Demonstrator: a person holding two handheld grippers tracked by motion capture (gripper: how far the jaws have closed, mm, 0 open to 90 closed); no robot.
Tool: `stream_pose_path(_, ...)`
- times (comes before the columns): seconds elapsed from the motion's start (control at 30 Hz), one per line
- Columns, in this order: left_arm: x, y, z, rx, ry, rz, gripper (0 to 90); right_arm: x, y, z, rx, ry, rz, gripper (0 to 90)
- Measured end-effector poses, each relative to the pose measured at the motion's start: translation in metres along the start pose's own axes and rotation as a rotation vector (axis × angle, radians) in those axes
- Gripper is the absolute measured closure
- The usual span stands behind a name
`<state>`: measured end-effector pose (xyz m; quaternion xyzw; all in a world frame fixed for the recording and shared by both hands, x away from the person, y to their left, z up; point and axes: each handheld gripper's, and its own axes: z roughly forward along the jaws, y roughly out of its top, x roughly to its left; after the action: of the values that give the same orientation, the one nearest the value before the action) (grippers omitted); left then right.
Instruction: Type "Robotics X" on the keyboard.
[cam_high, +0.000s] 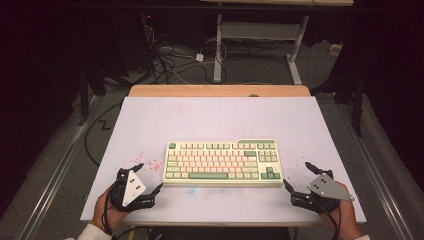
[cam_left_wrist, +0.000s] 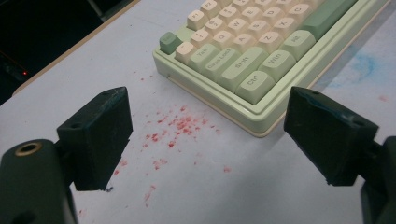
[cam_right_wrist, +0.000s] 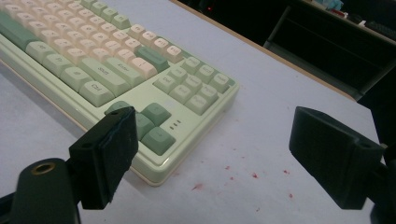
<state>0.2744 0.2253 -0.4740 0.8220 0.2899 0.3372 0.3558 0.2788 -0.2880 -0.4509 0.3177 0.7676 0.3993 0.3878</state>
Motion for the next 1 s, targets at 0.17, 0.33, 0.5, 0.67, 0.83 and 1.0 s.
stream_pose_path(0.17, -0.001, 0.0006, 0.0001, -0.001, -0.007, 0.005, 14.8, -0.0002, -0.0003, -0.0009, -0.003, 0.001, -0.004, 16.1)
stream_pose_path(0.33, -0.0005, 0.0004, 0.0002, 0.0, -0.008, 0.004, 14.8, 0.0001, -0.0004, -0.0005, 0.0, 0.003, -0.005, 16.1)
stream_pose_path(0.5, -0.0004, 0.0001, 0.0001, 0.0, -0.009, 0.003, 14.8, 0.0007, -0.0003, -0.0001, 0.002, 0.007, -0.008, 16.1)
stream_pose_path(0.67, -0.0007, 0.0003, 0.0005, 0.002, -0.009, 0.008, 14.8, 0.0009, -0.0006, -0.0003, 0.002, 0.004, -0.004, 16.1)
stream_pose_path(0.83, -0.0004, 0.0006, 0.0012, 0.003, -0.013, 0.008, 14.8, 0.0007, -0.0008, -0.0003, 0.002, 0.005, -0.006, 16.1)
stream_pose_path(1.0, -0.0001, 0.001, 0.0028, 0.003, -0.016, 0.005, 14.8, 0.0005, -0.0013, 0.0001, 0.004, 0.007, -0.003, 16.1)
